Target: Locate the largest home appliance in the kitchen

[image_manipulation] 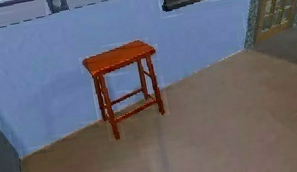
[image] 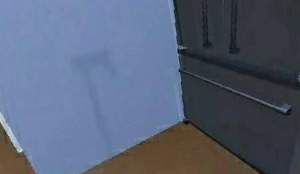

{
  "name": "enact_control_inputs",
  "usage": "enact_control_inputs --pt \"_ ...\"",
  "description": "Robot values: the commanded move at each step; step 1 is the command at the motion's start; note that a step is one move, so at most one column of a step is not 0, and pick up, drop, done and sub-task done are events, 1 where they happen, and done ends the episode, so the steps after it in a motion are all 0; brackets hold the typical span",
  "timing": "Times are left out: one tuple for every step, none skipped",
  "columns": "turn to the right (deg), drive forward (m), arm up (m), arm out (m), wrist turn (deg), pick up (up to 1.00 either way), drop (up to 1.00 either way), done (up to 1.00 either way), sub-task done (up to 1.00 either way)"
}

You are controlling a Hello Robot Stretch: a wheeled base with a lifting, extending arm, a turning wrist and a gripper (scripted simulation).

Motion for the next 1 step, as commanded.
enact_control_inputs --pt "0.0 1.0 0.0 0.0 0.0 0.0 0.0 0.0 0.0"
